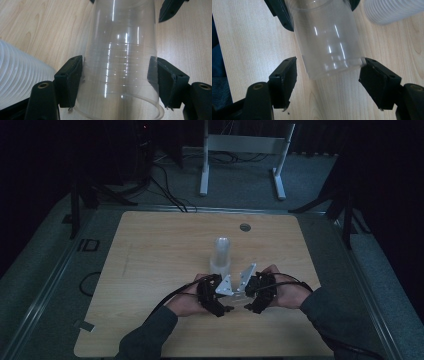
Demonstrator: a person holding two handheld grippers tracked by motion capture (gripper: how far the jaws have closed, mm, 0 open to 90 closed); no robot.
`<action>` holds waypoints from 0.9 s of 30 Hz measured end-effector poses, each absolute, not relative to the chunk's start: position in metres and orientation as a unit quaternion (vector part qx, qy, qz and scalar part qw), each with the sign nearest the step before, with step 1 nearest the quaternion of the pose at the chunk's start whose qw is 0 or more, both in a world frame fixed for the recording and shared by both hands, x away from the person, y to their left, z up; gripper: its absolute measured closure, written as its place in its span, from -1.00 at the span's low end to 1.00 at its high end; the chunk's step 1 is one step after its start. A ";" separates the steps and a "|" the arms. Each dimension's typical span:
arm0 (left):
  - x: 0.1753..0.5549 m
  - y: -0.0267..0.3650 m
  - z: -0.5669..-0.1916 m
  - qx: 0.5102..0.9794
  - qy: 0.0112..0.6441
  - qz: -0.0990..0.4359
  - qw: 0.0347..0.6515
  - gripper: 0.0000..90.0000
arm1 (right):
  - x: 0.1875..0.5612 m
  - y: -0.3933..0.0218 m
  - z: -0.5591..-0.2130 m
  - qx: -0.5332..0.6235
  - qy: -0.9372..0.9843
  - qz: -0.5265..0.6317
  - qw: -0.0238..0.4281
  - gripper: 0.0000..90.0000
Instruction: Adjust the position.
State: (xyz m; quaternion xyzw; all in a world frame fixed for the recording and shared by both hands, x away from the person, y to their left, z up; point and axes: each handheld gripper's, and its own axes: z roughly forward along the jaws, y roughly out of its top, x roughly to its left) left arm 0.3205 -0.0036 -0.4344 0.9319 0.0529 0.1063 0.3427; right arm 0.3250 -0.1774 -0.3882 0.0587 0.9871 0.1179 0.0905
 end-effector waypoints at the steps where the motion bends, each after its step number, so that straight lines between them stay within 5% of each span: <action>1: 0.320 -0.004 -0.434 0.931 0.052 0.106 0.345 -0.35 | 0.325 -0.177 -0.389 0.059 0.987 0.117 0.090 -0.33; 27: 0.315 -0.008 -0.434 0.927 0.041 0.097 0.360 -0.48 | 0.323 -0.180 -0.394 0.054 0.990 0.115 0.068 -0.08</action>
